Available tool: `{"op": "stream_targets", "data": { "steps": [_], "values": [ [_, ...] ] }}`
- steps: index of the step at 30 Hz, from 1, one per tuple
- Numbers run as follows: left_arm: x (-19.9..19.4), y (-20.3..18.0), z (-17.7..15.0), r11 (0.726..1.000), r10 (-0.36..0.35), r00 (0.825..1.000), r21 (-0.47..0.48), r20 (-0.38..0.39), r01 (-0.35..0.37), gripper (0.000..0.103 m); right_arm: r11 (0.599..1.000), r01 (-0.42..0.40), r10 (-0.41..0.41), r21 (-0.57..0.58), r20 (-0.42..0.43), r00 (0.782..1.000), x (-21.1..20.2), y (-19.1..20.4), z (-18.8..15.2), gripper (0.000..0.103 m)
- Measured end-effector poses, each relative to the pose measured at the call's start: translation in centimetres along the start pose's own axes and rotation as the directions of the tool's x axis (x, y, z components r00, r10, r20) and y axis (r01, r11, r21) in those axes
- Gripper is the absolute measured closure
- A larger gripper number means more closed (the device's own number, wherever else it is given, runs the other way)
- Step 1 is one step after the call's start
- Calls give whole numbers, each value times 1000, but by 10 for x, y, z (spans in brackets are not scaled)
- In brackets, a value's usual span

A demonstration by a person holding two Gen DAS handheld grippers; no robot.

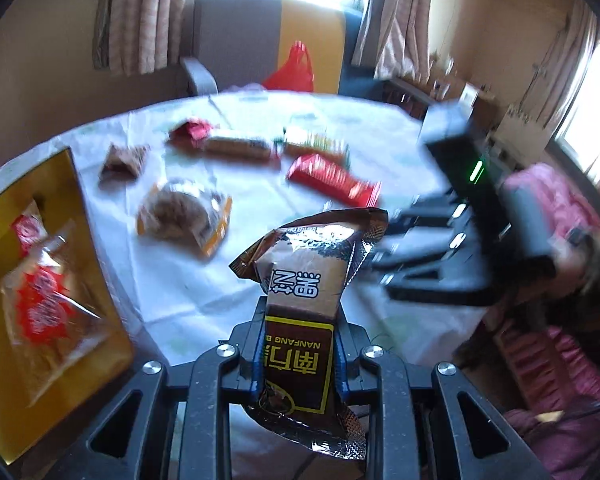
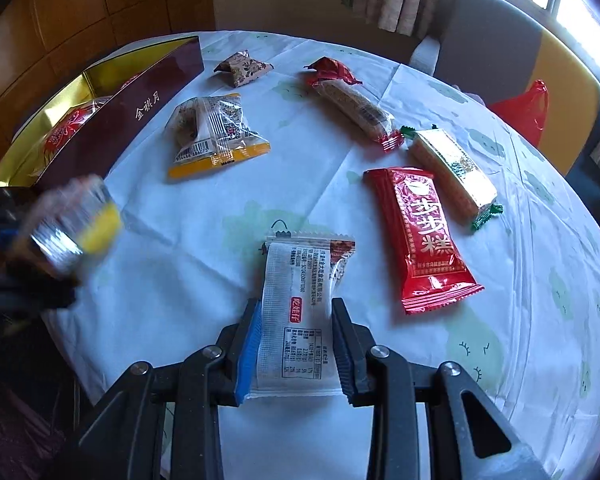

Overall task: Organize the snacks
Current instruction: 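Hold the Nanfang packet in the left gripper while the right gripper grasps the white wafer packet, then lower the Nanfang packet into the gold tin and open the left gripper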

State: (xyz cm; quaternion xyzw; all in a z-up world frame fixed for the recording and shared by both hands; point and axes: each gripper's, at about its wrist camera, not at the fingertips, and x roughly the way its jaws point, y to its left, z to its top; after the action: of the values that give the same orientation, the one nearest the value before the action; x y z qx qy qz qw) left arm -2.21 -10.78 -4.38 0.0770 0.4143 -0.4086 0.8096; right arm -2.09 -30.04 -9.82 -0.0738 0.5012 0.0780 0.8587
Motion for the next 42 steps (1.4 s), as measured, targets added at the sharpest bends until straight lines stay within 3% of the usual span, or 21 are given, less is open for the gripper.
{"op": "stream_targets", "data": {
  "steps": [4,6,9,11,14,19,23,26,28,32,34,37,42],
  "values": [
    [-47,23,17,990,-74,991,-109,113,87,76,1000,14,-14,10,13,1000,0,2,-2,69],
    [-67,41,25,980,-63,984,-174,169,92,76,1000,16,-16,19,19,1000,-1,2,-2,69],
    [-84,79,37,952,17,979,-304,203,47,76,999,14,-15,34,24,1000,0,0,-3,69],
    [-84,108,42,915,90,978,-403,188,-7,76,999,17,-18,36,27,999,0,1,-3,69],
    [-70,159,48,828,147,980,-559,133,-48,76,999,16,-17,44,30,999,0,0,-4,69],
    [-39,211,57,728,191,979,-679,66,-96,76,999,15,-17,53,32,999,0,0,-4,69],
    [-13,238,62,669,188,982,-736,31,-105,76,998,10,-12,61,35,999,0,-1,-3,69],
    [3,248,66,644,208,978,-753,2,-135,71,998,12,-14,65,37,999,0,-1,-3,69],
    [8,249,69,666,212,977,-735,24,-127,63,998,12,-14,69,41,999,0,-1,-4,68],
    [2,237,70,710,241,970,-684,7,-171,64,997,11,-15,77,48,999,1,-2,-5,68],
    [-4,227,68,725,286,958,-651,-16,-227,64,997,9,-13,82,51,999,1,-2,-5,68],
    [-14,207,58,731,383,922,-593,-54,-338,64,997,11,-16,83,57,998,1,-2,-5,68],
    [-31,178,37,742,448,892,-532,-60,-408,62,996,18,-23,85,67,997,0,-1,-7,68]
  ]
}}
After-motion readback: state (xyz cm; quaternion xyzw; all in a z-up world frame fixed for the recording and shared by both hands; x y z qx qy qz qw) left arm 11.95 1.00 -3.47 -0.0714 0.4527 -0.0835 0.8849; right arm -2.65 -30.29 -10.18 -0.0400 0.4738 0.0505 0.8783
